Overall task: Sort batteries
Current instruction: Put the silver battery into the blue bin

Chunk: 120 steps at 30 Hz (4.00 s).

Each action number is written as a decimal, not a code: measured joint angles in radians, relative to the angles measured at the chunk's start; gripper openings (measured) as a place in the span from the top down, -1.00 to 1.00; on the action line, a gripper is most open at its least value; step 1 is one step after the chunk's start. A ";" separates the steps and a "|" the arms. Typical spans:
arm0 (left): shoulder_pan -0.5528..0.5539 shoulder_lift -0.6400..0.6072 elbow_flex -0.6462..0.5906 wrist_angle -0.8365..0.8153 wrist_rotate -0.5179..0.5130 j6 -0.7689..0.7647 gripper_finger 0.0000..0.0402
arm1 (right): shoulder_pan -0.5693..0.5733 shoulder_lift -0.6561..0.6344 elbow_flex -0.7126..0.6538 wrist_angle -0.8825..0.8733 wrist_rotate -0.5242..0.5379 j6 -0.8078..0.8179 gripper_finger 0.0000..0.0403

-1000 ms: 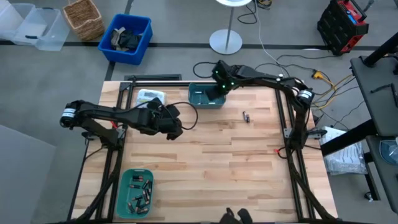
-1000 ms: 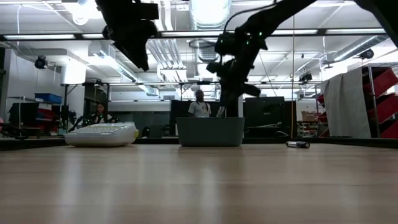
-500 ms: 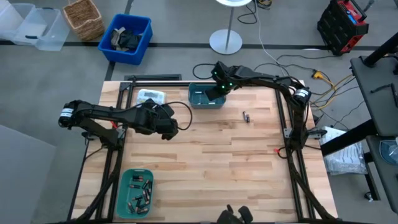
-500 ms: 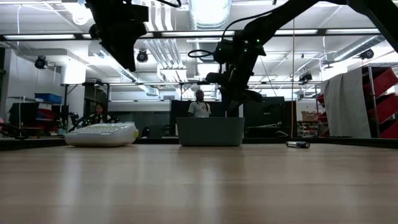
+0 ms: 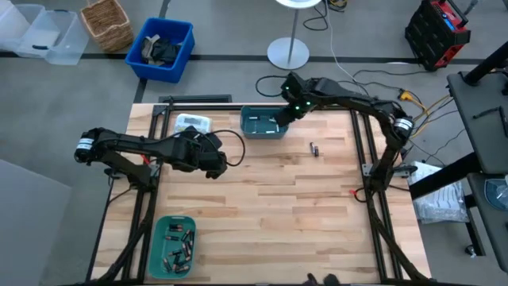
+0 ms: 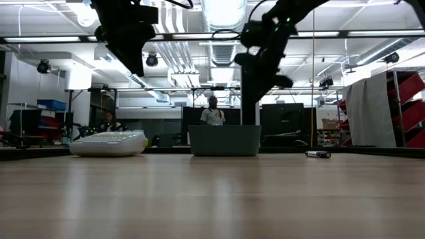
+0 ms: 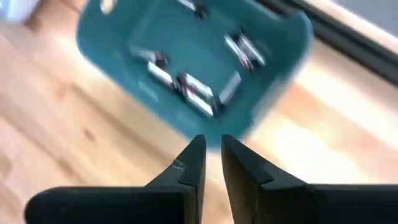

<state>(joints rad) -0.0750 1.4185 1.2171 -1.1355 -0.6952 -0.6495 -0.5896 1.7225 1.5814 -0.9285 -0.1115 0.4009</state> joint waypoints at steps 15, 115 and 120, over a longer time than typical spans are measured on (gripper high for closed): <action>0.000 0.000 0.000 -0.002 0.000 0.008 0.22 | 0.002 -0.125 -0.162 -0.303 0.013 0.081 0.79; 0.003 -0.008 -0.002 0.015 -0.056 0.095 0.22 | 0.066 -0.400 -0.539 0.384 -0.009 0.228 0.96; 0.006 -0.008 -0.002 0.014 -0.057 0.116 0.23 | 0.064 -0.391 -0.540 0.275 0.102 0.273 0.96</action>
<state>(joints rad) -0.0692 1.4109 1.2148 -1.1213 -0.7521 -0.5333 -0.5258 1.3315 1.0416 -0.6534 -0.0096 0.6738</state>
